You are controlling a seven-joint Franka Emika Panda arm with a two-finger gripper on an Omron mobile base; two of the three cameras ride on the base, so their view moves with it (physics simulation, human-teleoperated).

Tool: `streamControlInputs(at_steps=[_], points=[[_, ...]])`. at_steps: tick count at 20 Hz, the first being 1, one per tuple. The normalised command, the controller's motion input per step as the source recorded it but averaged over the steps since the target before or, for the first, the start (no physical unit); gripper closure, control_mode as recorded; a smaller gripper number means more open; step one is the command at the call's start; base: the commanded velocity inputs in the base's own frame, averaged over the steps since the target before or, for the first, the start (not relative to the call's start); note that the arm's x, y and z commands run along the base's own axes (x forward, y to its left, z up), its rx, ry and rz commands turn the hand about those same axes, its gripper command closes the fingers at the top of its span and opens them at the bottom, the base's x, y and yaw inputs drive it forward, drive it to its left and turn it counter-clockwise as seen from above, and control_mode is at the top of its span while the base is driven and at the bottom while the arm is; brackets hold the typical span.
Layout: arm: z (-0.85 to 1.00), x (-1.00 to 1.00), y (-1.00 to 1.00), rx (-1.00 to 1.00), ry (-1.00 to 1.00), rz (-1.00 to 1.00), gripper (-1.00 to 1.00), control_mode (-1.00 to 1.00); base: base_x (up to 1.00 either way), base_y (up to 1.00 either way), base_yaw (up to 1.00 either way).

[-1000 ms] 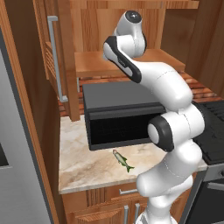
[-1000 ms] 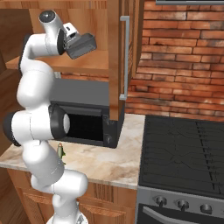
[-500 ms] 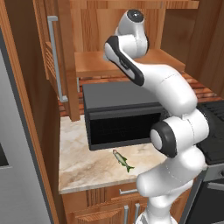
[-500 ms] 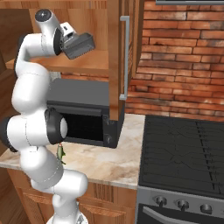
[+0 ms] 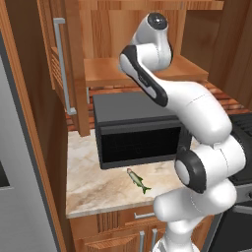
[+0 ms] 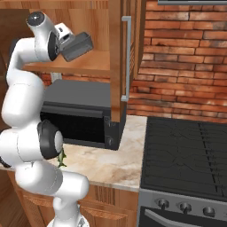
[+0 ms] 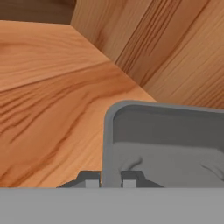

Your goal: Retrieve the tupperware from the cabinet, then place the raw meat into the tupperware to avoid contamination.

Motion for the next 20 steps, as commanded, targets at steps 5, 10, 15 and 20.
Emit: streamControlInputs(at_steps=[5, 10, 15, 20], points=[[0.00, -0.48, 0.00, 0.00, -0.08, 0.00, 1.00, -1.00, 0.00, 0.00, 0.00], [0.00, -0.52, 0.00, 0.00, -0.04, 0.00, 1.00, -1.00, 0.00, 0.00, 0.00], [0.02, -0.53, 0.00, 0.00, 0.00, 0.00, 1.00, -1.00, 0.00, 0.00, 0.00], [0.06, -0.51, 0.00, 0.00, 0.00, 0.00, 1.00, -1.00, 0.00, 0.00, 0.00]])
